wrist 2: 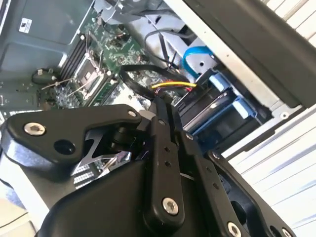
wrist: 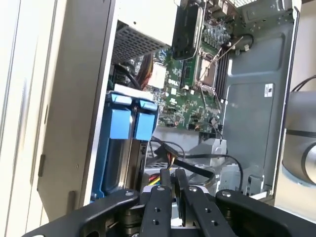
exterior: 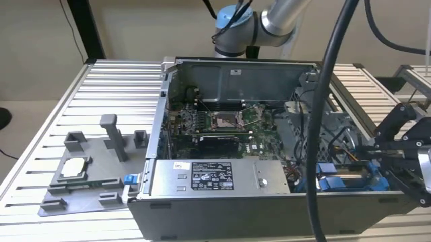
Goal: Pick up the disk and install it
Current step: 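Insert the second disk wire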
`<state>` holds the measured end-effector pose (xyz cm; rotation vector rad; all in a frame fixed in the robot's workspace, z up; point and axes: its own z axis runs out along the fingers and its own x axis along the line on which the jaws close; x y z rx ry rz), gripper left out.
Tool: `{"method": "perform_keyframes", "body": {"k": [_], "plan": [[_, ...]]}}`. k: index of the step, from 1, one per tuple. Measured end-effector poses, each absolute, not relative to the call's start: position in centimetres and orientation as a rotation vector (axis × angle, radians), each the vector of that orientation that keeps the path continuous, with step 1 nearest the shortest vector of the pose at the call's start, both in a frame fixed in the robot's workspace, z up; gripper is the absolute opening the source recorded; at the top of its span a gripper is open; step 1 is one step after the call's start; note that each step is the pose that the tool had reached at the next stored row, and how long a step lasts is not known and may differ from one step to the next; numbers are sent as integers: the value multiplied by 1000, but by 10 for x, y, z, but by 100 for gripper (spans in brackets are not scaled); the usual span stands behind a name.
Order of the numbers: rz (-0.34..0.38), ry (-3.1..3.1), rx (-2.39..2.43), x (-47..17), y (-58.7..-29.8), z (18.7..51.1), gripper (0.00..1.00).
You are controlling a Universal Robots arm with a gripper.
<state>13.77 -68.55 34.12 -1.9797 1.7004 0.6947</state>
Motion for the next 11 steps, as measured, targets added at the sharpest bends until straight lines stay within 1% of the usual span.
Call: {"method": "perform_keyframes", "body": {"k": [3,11], "plan": [[673,1720,-2000,129,-685,341,0],[565,1814,-2093,115,-684,341,0]]}}
